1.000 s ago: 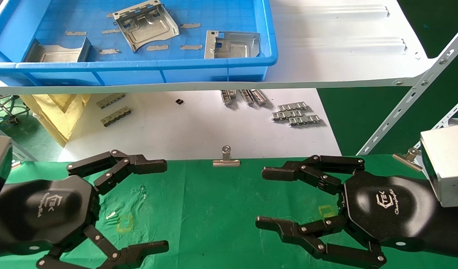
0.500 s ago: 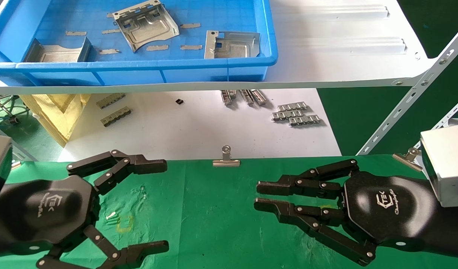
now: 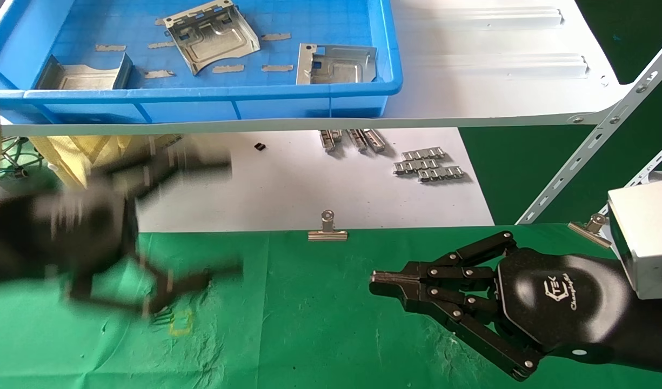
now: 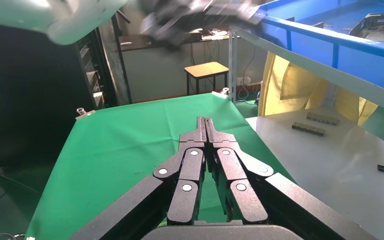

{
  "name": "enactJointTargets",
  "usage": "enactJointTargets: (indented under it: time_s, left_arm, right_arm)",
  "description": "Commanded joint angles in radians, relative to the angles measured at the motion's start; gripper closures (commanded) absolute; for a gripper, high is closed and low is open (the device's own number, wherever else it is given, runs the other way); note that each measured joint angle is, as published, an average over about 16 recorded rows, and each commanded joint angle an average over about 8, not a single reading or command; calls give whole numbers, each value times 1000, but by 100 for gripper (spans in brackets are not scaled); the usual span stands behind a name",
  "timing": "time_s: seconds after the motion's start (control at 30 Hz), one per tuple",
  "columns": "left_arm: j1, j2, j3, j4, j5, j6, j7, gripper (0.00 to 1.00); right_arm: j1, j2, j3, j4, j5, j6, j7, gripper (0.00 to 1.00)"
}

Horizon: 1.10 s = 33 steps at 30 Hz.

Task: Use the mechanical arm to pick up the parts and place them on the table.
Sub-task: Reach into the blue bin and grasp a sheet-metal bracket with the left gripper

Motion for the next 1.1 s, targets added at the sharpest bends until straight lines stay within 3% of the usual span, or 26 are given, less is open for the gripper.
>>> enactJointTargets:
  time_s: [0.03,0.27,0.5,0.53,0.77,0.8,1.1]
  left_arm:
    - [-86,19,10,29,41,-10,-9,0]
    - [-408,192,100,419,266,-114,58,0]
    - [-596,362,169,764,442,-363,124,0]
    - [-614,383,177,802,460,-396,130,7]
    - [-699,492,236,998,561,-537,147,94]
    - [-708,501,243,1016,572,-547,148,100]
    - [-755,535,277,1106,623,-580,143,100]
  right_arm:
    - [0,0,0,0,0,0,0,100]
    - [0,0,0,0,0,0,0,100]
    - [0,0,0,0,0,0,0,100]
    - [0,0,0,0,0,0,0,100]
    - [0,0,0,0,0,0,0,100]
    - [0,0,0,0,0,0,0,100]
    - [0,0,0,0,0,0,0,100]
